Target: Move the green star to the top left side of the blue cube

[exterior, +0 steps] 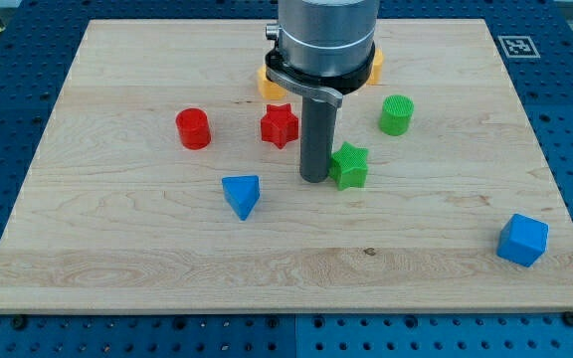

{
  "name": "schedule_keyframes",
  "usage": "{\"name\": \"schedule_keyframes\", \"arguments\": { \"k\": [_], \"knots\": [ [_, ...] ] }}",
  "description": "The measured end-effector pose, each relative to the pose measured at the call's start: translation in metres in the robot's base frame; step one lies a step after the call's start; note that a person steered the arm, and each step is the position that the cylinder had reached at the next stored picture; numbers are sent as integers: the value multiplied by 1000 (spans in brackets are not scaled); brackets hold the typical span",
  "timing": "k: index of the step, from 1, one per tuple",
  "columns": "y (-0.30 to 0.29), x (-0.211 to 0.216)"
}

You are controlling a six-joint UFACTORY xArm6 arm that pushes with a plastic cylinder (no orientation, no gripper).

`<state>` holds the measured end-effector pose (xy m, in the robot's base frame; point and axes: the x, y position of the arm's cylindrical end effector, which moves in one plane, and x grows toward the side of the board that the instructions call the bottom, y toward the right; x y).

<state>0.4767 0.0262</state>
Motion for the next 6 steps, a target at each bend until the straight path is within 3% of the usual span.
{"name": "schedule_keyframes", "arguments": {
  "k": [3,5,6],
  "knots": [
    [62,0],
    [59,-19],
    [99,-18]
  ]
}}
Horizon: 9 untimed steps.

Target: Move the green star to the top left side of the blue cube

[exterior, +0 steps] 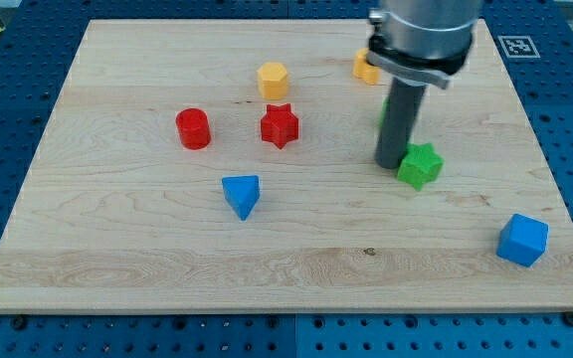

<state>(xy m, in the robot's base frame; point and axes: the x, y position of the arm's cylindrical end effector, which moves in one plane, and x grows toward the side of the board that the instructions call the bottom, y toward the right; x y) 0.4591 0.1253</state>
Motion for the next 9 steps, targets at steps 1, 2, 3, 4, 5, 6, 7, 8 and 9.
{"name": "schedule_keyframes", "arguments": {
  "k": [1,2,3,4,5,6,7,8,9],
  "knots": [
    [2,3],
    [2,2],
    [26,2],
    [33,20],
    [40,28],
    [42,28],
    [42,17],
    [42,2],
    [61,0]
  ]
}}
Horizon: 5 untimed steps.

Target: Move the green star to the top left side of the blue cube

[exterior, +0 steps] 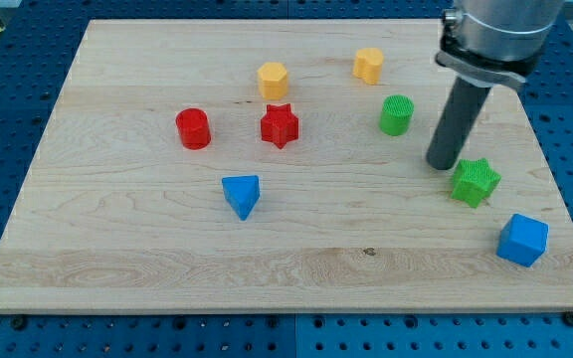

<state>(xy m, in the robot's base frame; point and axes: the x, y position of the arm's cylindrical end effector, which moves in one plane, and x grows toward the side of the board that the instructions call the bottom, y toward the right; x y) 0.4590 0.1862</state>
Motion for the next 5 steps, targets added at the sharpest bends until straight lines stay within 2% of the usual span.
{"name": "schedule_keyframes", "arguments": {
  "k": [1,2,5],
  "knots": [
    [21,23],
    [21,23],
    [-5,43]
  ]
}}
